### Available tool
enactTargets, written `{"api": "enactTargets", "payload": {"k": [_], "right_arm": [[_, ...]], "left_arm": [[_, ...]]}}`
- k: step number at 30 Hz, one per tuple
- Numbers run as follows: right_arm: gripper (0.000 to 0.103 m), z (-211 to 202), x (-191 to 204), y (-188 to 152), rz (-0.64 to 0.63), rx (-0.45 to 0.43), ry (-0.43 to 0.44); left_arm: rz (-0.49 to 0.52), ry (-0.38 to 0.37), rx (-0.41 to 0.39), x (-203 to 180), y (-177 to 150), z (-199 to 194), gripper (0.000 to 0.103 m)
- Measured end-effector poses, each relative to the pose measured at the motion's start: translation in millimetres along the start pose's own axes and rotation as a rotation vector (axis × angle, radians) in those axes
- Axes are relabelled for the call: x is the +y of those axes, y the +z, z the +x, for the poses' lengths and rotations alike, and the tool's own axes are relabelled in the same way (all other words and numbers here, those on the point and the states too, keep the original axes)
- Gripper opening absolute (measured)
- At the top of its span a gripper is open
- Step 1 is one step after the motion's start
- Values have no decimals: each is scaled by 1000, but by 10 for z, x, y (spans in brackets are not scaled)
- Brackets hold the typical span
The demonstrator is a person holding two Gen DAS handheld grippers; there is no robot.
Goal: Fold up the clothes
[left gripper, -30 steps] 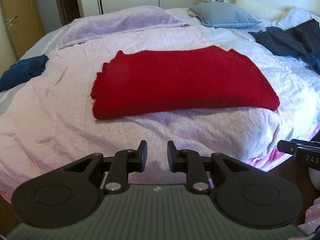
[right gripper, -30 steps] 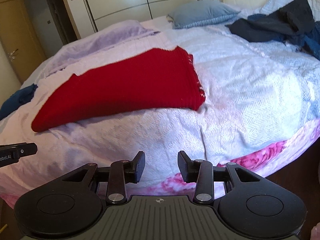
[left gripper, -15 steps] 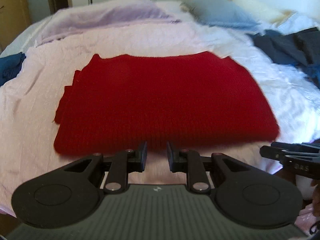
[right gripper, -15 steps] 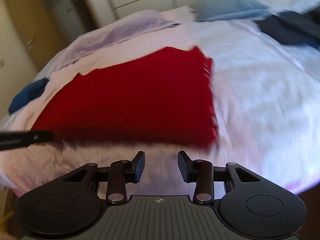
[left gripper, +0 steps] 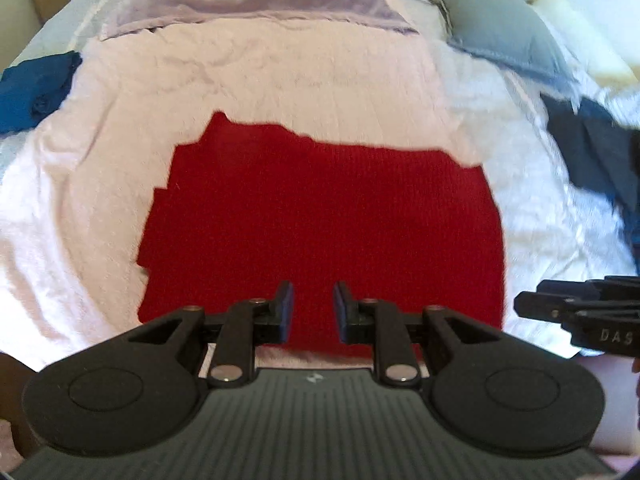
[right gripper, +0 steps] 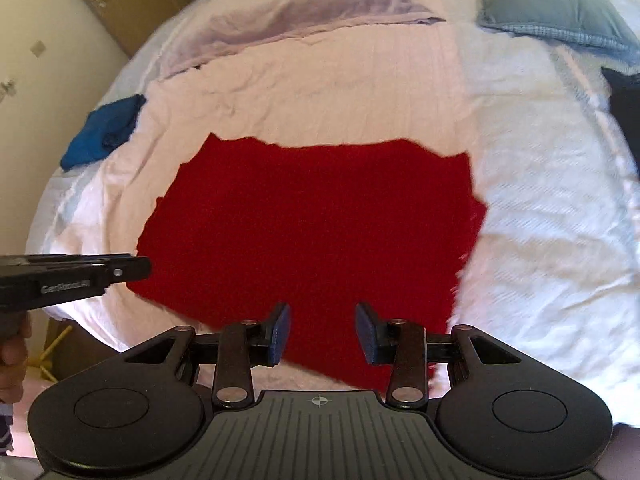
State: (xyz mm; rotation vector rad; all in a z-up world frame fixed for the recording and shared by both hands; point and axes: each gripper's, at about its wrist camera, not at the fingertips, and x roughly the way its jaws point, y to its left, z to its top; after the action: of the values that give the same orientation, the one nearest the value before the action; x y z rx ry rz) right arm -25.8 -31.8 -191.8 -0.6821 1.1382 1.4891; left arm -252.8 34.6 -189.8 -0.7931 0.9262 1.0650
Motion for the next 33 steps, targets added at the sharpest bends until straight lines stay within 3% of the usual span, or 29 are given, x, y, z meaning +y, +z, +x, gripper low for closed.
{"api": "enactTargets", "payload": {"k": [6, 11, 16, 20, 23, 29, 31, 33], "right_arm": [[40, -271, 135, 571, -75, 71, 66], [40, -8, 4, 859, -212, 161, 143], [40, 307, -272, 1099, -441, 282, 229], [40, 328, -601, 1230, -664, 365, 284], [40, 302, -942, 1218, -770, 396, 317], [40, 619, -1693, 1078, -715, 479, 280], [40, 723, -1798, 1044, -739, 454, 226], [40, 690, -1766, 1011, -828, 374, 169]], "left_arm": [[-105, 44, 3, 10, 220, -275, 24], [-268, 123, 18, -93, 157, -189, 24], [-576, 254, 14, -465, -226, -146, 24], [-841, 288, 34, -1024, -628, -89, 24], [-942, 286, 73, -1457, -867, 56, 24], [-1077, 321, 121, -2053, -1191, 441, 24], [-1117, 349, 147, -2184, -1240, 559, 24], [-1143, 382, 146, -2253, -1194, 561, 24]]}}
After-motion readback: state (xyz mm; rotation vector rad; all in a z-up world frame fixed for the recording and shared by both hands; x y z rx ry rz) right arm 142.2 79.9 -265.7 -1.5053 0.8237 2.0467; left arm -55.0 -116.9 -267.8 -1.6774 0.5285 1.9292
